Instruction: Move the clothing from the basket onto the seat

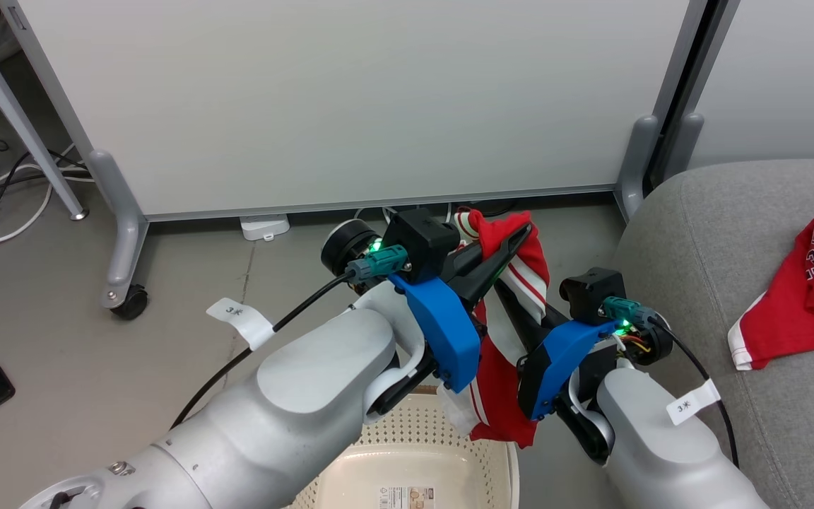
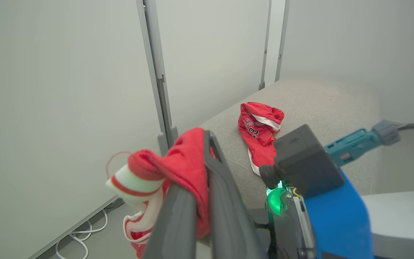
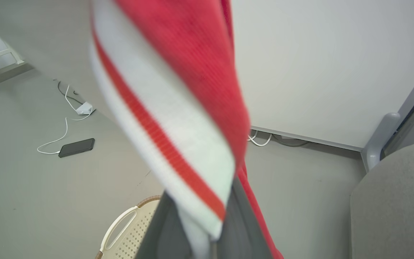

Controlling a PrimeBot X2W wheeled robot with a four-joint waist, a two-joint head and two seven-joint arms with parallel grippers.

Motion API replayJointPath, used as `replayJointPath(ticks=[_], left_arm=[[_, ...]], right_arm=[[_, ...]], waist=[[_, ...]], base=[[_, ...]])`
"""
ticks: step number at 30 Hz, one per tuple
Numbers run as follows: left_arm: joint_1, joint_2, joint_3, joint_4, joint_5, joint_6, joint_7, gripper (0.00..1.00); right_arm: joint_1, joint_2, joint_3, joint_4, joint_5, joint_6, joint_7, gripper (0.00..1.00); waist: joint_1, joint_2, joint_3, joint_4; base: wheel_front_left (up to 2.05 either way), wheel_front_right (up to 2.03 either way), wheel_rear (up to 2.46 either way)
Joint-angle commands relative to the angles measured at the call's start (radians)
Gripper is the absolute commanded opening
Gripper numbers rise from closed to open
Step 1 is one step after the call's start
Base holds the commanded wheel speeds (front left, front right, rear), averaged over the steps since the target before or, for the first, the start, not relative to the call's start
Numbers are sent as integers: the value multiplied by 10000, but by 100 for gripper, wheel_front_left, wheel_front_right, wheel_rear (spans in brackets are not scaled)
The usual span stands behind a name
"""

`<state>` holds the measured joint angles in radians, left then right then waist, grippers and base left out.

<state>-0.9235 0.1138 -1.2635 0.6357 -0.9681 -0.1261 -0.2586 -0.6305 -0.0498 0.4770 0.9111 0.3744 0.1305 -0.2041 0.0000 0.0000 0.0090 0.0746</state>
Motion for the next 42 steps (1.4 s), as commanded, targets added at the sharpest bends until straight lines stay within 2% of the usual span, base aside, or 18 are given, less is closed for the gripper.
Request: replayJointPath(ticks=[1,3,4,6,19,26,35,42], left_arm=[[-59,28,12,3,-19,-69,-60,0],[-29,30,9,15,-28,-69,-65,0],[5,35,8,30,-43,-70,-67,29],[44,41,41,65,-79,-70,-70,100],[212,12,89,198,-133,-41,-75,100],[642,313,273,-73,181,59,-76,100],[2523,1223,1940,-1783,1500,634,-79,100],[4843,1902,4028,-3126,2818,1087,-80,100]], right_arm=[[-156,-12,27,51,87,5,-56,0],[-197,-12,67,120,137,5,-117,0],[-231,-12,107,173,206,5,-161,0],[-280,-12,134,220,250,5,-212,0],[-441,-12,196,571,421,5,-412,0],[-483,-10,-72,509,635,5,-537,0],[-446,-12,-245,202,446,5,-595,0],[-239,-12,-236,-203,234,5,-607,0]], waist=[[0,0,-2,-5],[0,0,-2,-13],[0,0,-6,-26],[0,0,-2,-48],[0,0,-66,-87],[0,0,-55,-40],[0,0,78,-148],[0,0,196,-399]], base=[[0,0,0],[0,0,0],[0,0,0],[0,0,0],[0,0,0],[0,0,0],[0,0,0],[0,0,0]])
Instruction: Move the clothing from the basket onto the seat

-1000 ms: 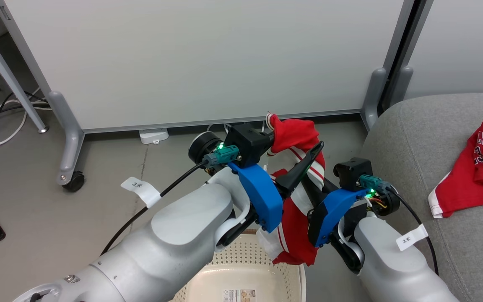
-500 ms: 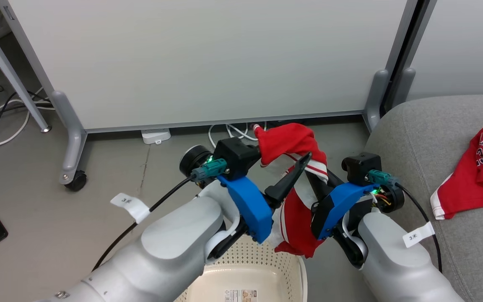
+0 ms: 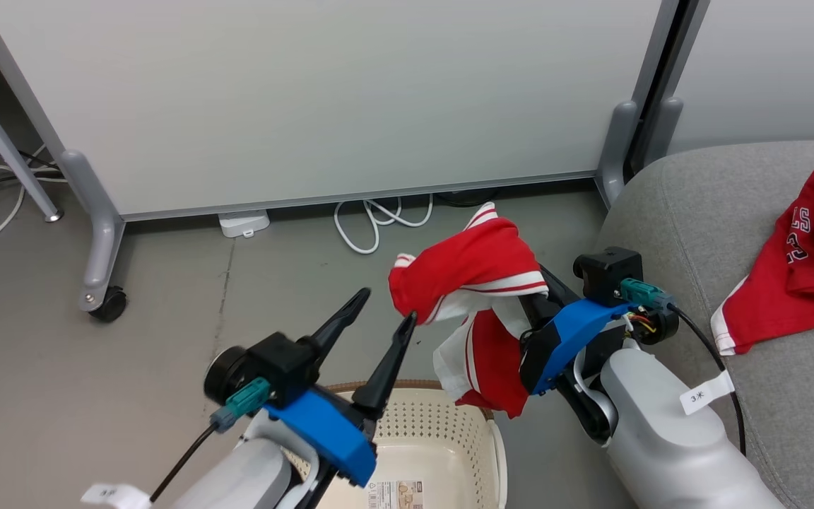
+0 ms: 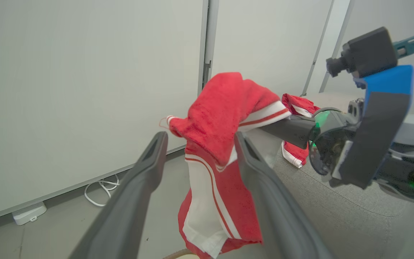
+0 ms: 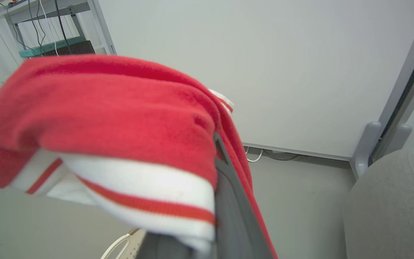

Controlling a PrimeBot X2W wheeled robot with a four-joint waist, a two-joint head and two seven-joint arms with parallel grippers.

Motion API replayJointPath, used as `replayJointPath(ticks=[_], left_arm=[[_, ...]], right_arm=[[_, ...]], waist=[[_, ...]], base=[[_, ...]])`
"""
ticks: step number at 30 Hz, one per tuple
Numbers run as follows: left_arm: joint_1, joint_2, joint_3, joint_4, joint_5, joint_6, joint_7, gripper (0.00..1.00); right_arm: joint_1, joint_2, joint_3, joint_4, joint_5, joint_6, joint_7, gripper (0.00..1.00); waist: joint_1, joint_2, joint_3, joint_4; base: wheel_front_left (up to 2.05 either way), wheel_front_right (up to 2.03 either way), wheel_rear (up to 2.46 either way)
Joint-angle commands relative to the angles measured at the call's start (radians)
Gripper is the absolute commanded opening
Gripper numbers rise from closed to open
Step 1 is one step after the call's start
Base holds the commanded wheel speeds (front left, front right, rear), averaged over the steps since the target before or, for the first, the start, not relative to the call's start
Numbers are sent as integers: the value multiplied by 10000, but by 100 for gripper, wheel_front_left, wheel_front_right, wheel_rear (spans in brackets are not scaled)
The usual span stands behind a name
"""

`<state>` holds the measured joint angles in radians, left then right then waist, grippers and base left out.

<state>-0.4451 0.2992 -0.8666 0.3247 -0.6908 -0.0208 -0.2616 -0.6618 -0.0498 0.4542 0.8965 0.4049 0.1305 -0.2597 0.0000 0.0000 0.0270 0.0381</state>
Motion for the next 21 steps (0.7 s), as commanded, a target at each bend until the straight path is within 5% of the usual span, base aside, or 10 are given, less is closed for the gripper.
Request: replayJointPath(ticks=[1,7,21], left_arm=[[360,93,342,-141,237,76,-49,100],[1965,100,2020,-524,1376,219,-49,100],[2884,-667,3905,-570,2816,-632,-50,100]], right_arm=[[122,-12,-30,-99,-108,5,-53,0],[366,-10,-163,-400,-287,5,-57,0],[816,-12,-428,-1356,-434,5,142,0]], waist=[[0,0,29,-70],[0,0,71,-249],[0,0,271,-1031]], base=[[0,0,0],[0,0,0],[0,0,0]])
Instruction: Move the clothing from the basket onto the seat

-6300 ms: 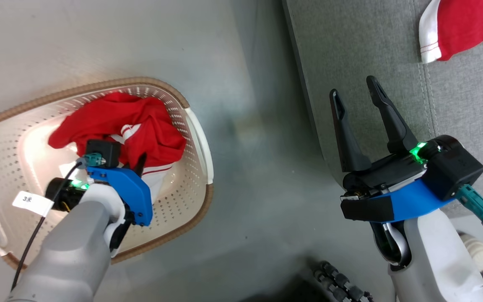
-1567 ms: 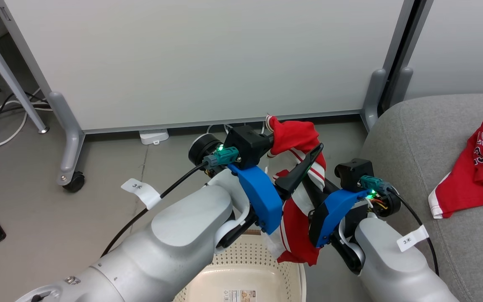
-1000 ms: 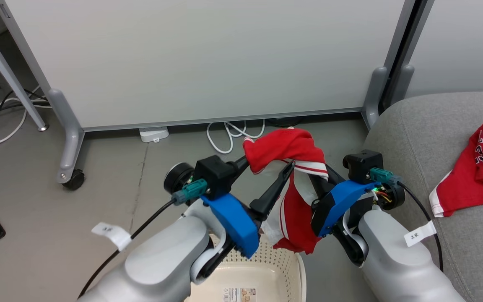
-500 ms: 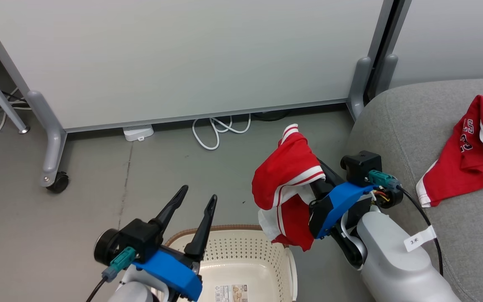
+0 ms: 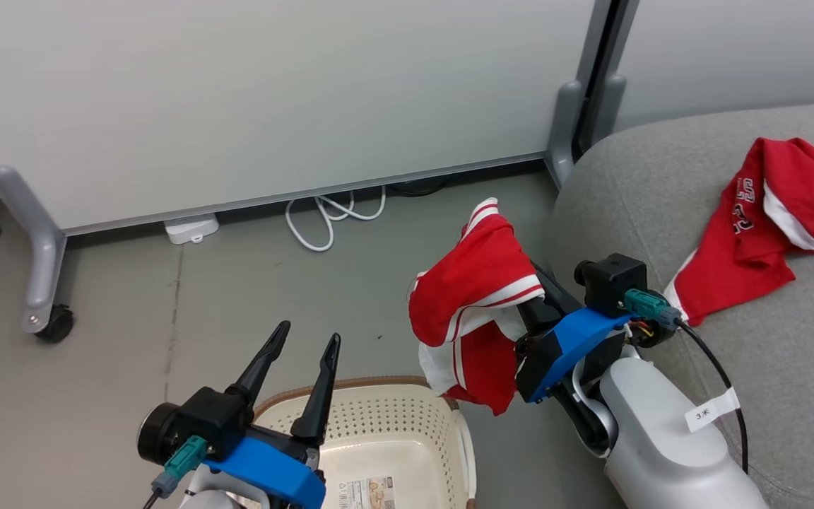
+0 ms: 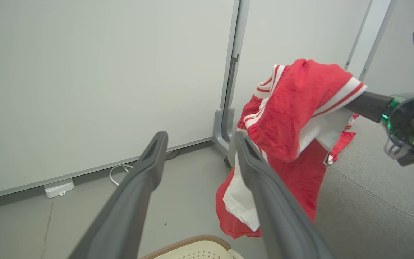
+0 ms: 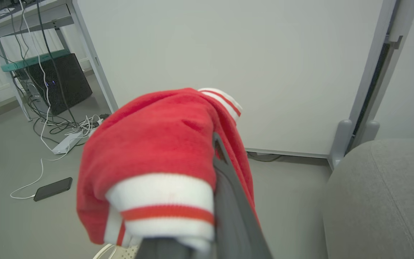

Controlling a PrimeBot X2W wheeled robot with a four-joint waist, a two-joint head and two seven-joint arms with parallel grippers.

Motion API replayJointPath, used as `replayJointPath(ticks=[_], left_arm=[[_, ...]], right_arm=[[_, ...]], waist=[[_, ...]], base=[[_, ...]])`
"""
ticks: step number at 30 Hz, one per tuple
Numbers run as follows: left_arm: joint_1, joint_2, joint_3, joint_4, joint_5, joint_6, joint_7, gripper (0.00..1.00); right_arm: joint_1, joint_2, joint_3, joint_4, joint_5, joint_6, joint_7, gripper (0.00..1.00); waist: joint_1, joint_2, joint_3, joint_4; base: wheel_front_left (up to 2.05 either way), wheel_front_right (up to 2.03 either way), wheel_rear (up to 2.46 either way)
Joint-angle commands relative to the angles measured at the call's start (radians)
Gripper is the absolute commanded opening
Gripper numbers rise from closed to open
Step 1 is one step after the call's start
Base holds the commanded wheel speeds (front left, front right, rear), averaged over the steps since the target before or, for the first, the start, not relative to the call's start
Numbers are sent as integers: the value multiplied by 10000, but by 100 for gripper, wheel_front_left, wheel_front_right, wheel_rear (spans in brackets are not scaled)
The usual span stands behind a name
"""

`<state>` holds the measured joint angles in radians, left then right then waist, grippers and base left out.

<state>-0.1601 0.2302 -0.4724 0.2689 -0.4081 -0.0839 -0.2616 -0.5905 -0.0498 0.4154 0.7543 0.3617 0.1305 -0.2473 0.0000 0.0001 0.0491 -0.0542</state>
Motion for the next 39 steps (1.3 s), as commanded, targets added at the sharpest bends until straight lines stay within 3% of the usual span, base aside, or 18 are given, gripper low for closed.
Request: replayJointPath(ticks=[1,12,24,29,39], left_arm=[[51,-23,56,-41,60,-45,-50,100],[-121,-183,810,-262,672,-327,-49,100],[-316,21,842,-233,916,-456,-50,100],[-400,91,735,-225,938,-480,-51,100],[-602,159,459,-110,755,-489,-51,100]], right_arm=[[125,-12,-10,-78,20,5,25,0],[715,-7,94,-1729,68,5,139,0],[1477,-6,-180,-2899,44,5,215,0],[1718,-6,-247,-3120,149,5,210,0],[1883,-7,-511,-3272,126,5,140,0]], waist=[[0,-1,92,-257],[0,-1,724,-2403],[0,-1,1105,-4486],[0,-1,1198,-4953],[0,-1,1273,-4993]], base=[[0,0,0],[0,0,0],[0,0,0],[0,0,0],[0,0,0]])
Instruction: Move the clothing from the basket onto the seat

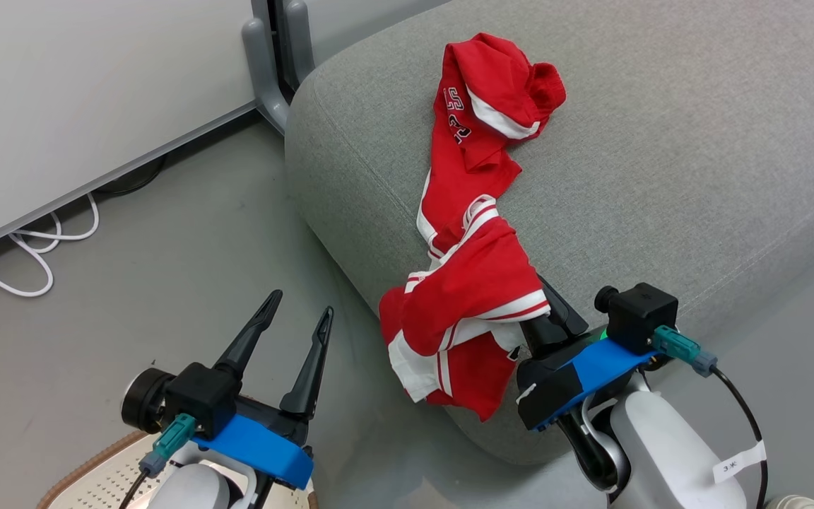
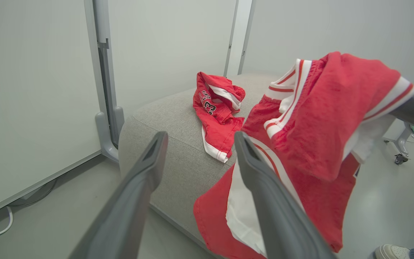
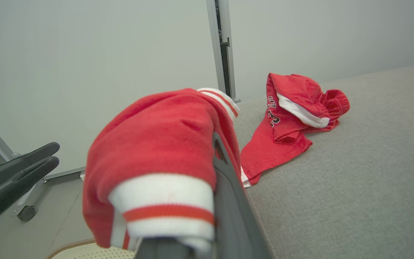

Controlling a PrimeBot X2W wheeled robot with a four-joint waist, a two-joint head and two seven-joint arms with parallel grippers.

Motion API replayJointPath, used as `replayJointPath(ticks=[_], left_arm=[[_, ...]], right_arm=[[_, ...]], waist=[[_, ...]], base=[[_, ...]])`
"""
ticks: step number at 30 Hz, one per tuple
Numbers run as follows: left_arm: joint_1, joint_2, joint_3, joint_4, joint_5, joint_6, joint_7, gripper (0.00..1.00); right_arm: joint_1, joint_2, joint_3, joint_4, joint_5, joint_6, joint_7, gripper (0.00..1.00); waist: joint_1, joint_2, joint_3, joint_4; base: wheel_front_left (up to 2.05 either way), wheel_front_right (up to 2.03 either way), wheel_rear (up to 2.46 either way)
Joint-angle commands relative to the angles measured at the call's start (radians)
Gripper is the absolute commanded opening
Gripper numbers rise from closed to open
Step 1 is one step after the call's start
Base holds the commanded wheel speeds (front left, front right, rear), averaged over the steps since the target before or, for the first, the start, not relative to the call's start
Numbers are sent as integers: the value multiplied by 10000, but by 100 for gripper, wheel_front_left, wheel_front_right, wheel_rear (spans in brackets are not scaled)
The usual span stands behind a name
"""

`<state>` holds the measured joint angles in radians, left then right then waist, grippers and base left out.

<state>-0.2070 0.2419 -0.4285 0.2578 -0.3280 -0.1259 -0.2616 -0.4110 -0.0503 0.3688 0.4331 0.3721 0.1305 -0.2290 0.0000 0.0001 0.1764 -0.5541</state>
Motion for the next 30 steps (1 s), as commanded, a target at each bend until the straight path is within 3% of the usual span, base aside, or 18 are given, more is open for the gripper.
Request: replayJointPath(ticks=[1,11,17,23,30], left_arm=[[-126,44,22,-4,-43,-69,-51,100],[-264,197,40,-150,140,-71,-51,100],[-826,407,-244,-409,299,-72,-47,100],[-1480,725,-361,-864,421,-72,72,100],[-2184,1100,-657,-1752,645,-73,305,100]], right_arm=[[76,-1,-58,-61,27,5,-37,0],[-947,0,-752,-195,166,5,21,0],[-2748,-55,-2238,-626,153,5,488,0],[-4996,-694,-4285,-835,-296,14,1231,0],[-6880,-2074,-6184,-791,-1652,5,1682,0]], waist=[[0,-1,0,10],[0,-1,478,251],[0,-1,1477,730],[0,-1,2734,1175],[0,-1,4375,1781]], base=[[0,0,0],[0,0,0],[0,0,0],[0,0,0],[0,0,0]])
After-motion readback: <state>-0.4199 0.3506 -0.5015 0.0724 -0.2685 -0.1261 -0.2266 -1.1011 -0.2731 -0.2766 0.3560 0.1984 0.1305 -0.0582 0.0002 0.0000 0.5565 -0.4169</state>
